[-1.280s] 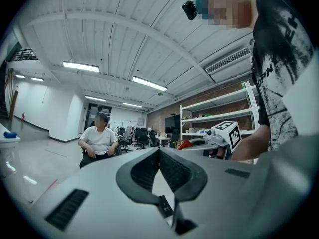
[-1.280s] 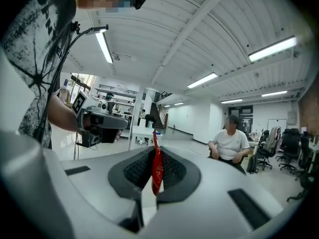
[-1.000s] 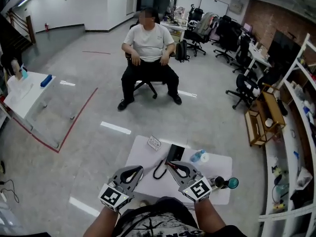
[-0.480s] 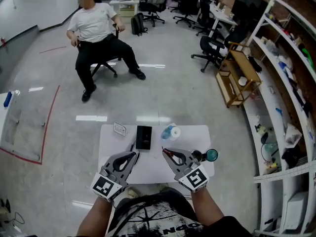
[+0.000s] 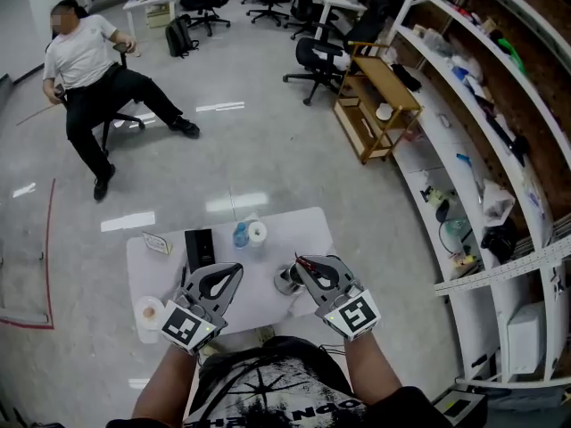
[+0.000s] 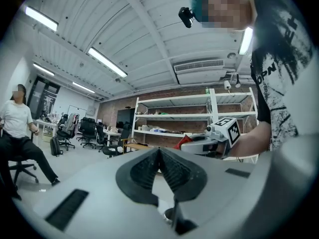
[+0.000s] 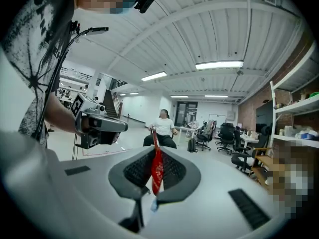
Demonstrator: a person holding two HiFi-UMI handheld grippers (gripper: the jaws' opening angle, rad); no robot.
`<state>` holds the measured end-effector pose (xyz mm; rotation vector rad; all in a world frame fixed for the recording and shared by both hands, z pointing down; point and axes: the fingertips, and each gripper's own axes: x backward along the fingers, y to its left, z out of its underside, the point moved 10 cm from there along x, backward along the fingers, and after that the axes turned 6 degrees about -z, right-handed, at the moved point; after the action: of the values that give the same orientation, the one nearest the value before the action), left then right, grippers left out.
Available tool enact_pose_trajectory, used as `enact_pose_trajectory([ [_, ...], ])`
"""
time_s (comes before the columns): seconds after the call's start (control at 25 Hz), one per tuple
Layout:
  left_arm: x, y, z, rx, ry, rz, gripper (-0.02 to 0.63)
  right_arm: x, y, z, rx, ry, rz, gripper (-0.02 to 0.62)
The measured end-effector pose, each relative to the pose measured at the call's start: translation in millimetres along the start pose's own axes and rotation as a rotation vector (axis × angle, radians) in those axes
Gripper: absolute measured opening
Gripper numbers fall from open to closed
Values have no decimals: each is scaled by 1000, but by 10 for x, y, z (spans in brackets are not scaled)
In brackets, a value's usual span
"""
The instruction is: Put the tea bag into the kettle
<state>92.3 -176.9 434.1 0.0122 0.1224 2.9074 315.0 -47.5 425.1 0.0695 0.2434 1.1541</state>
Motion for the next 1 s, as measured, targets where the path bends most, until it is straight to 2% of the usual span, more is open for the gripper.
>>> enact_pose_trajectory([
  [0.24,-655,-274,120,0,15,102,6,488,-306,230,-36,41,86,18],
  [0.4,-922,-427,211,5,42,140,6,712,-414,365,-70,51,114,18],
  [0.76,-1227,-567,288,-5,88,136,6,811,-604,561,-94,31,71,18],
  [1.0,-1331,-632,296,-24,102,120,6,798,-707,742,-133,73,15,18],
])
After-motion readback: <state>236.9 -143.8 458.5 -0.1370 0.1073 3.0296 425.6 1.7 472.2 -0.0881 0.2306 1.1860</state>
